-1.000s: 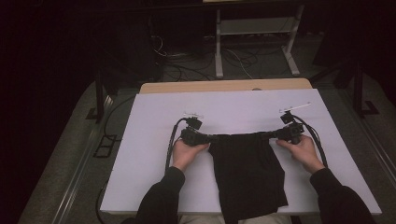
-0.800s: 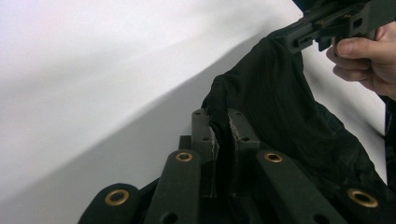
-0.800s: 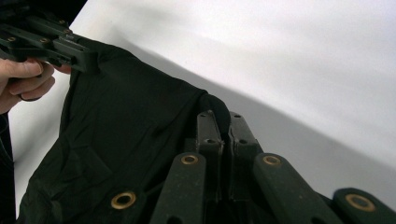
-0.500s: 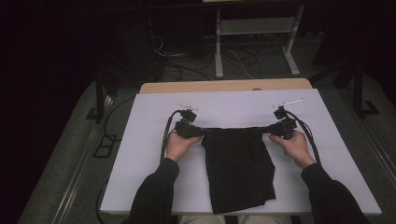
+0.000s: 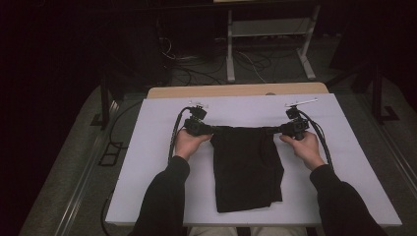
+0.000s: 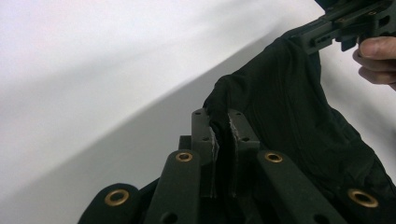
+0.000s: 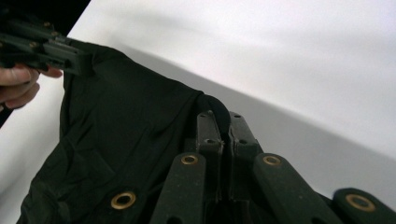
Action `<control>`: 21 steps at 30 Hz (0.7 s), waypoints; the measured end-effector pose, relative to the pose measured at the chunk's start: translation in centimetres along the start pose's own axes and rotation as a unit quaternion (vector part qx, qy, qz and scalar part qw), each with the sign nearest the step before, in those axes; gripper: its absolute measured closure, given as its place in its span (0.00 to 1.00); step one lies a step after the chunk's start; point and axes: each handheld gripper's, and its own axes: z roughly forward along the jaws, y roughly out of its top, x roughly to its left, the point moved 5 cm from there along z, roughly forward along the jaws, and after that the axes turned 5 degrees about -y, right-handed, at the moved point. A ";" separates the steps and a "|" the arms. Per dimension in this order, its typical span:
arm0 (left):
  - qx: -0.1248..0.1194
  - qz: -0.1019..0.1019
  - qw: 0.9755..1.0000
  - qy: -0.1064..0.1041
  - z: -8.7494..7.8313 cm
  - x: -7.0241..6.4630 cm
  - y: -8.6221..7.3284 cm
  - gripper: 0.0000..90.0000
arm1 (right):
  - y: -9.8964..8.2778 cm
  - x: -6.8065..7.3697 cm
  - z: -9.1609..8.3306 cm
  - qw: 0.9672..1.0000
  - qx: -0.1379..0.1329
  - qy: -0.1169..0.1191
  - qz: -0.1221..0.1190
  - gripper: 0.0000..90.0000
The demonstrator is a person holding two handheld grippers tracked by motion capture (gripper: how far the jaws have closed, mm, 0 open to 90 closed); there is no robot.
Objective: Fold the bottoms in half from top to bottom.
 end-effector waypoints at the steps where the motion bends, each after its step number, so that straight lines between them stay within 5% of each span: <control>1: -0.001 -0.001 1.000 0.001 0.0 0.1 0.1 0.91 | 0.2 -0.1 0.0 1.000 -0.002 0.000 0.002 0.94; 15: -0.003 0.020 1.000 0.024 -0.7 1.0 3.8 0.91 | 3.6 -0.2 -0.4 1.000 -0.019 -0.014 0.019 0.94; 21: -0.001 0.018 0.999 0.030 0.2 2.5 4.6 0.91 | 4.2 -1.0 0.4 0.999 -0.043 -0.011 0.030 0.94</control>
